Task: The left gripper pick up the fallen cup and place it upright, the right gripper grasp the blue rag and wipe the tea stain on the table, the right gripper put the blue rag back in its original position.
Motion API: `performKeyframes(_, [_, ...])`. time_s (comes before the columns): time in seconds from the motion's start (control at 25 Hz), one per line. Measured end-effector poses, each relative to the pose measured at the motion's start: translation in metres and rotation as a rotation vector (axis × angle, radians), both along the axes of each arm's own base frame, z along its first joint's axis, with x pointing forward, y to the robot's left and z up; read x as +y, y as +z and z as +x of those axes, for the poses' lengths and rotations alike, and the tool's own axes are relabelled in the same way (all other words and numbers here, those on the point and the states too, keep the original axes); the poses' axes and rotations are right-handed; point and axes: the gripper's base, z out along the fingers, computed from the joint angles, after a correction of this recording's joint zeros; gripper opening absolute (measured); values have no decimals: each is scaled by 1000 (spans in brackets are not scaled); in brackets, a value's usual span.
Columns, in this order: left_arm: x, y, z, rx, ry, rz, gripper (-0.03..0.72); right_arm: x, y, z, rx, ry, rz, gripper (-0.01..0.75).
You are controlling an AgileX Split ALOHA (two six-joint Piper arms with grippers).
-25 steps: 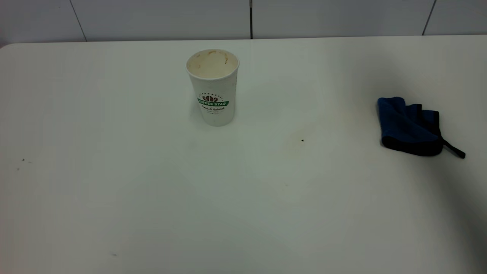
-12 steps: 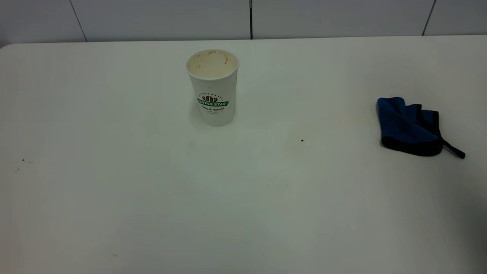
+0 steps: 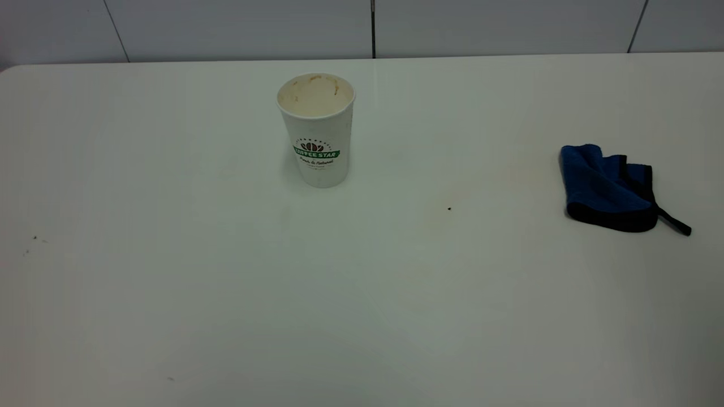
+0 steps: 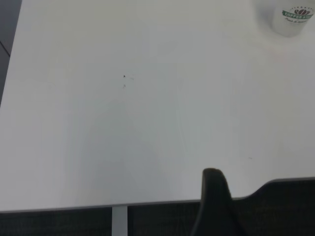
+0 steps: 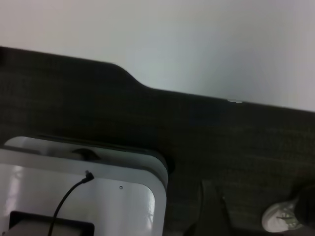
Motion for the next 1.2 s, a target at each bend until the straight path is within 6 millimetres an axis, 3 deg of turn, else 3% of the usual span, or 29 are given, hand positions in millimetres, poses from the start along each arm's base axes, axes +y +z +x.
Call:
performKeyframes(0.28, [0,0,0,0,0,0,524,-3,11,-28,-232,-14,-2,553])
performKeyframes(0.72, [0,0,0,0,0,0,524,-6,21,-88,-633,-16,21,553])
performKeyframes(1.2, [0,0,0,0,0,0,524,-6,21,-89,-640,-16,21,553])
